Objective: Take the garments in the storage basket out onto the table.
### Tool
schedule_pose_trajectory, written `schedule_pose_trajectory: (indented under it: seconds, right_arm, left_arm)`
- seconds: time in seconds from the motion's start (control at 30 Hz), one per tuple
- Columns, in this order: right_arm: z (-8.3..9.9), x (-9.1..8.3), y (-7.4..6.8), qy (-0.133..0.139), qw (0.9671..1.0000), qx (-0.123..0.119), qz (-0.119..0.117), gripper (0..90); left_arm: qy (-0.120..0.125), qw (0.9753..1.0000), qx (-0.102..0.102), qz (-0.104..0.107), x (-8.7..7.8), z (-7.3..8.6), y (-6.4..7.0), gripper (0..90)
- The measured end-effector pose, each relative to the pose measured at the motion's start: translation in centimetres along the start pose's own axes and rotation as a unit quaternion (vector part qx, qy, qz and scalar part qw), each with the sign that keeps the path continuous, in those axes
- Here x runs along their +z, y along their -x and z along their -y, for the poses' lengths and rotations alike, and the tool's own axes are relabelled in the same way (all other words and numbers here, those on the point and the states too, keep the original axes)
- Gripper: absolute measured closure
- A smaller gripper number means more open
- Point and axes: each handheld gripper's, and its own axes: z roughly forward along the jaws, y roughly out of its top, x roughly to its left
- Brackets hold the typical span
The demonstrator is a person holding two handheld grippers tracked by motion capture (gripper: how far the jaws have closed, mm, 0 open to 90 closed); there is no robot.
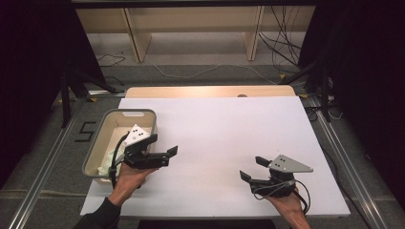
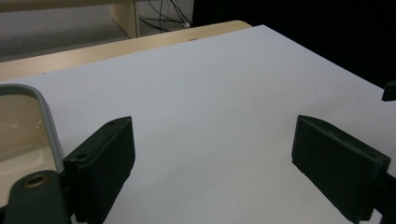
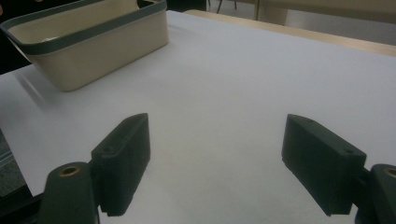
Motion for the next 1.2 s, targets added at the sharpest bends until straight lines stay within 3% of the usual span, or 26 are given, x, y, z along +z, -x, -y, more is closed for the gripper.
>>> schedule_pose_trajectory:
  seconds: [0.17,0.27,0.43,0.53,0.6,0.87,1.2]
  right_arm:
    - [0.1,0.1,0.1,0.001,1.0,-0.002,-0.001,24.3]
    - [0.0,0.1,0.0,0.002,1.0,-0.002,-0.003,24.3]
    - [0.1,0.2,0.0,-0.002,1.0,-0.001,-0.003,24.3]
    - [0.1,0.2,0.0,0.0,1.0,0.0,-0.003,24.3]
    - [0.1,0.3,0.0,-0.001,1.0,-0.003,-0.005,24.3]
    - [0.1,0.4,-0.1,-0.004,0.9999,-0.005,-0.008,24.3]
    - [0.1,0.2,-0.2,-0.001,1.0,-0.008,-0.005,24.3]
  left_arm:
    - [-0.003,0.9998,-0.012,-0.015,-0.2,-0.7,-1.0,13.8]
    - [-0.021,0.9995,-0.016,-0.019,0.1,-1.2,-1.6,13.8]
    - [-0.049,0.9978,-0.014,-0.042,0.6,-2.2,-2.8,14.0]
    - [-0.054,0.9969,-0.017,-0.054,0.6,-2.5,-3.5,14.3]
    - [-0.058,0.9966,-0.024,-0.054,0.8,-2.4,-4.0,14.7]
    - [-0.067,0.9956,-0.019,-0.063,0.5,-2.3,-4.9,14.7]
    - [-0.097,0.9922,-0.026,-0.074,-0.3,-2.1,-6.4,14.8]
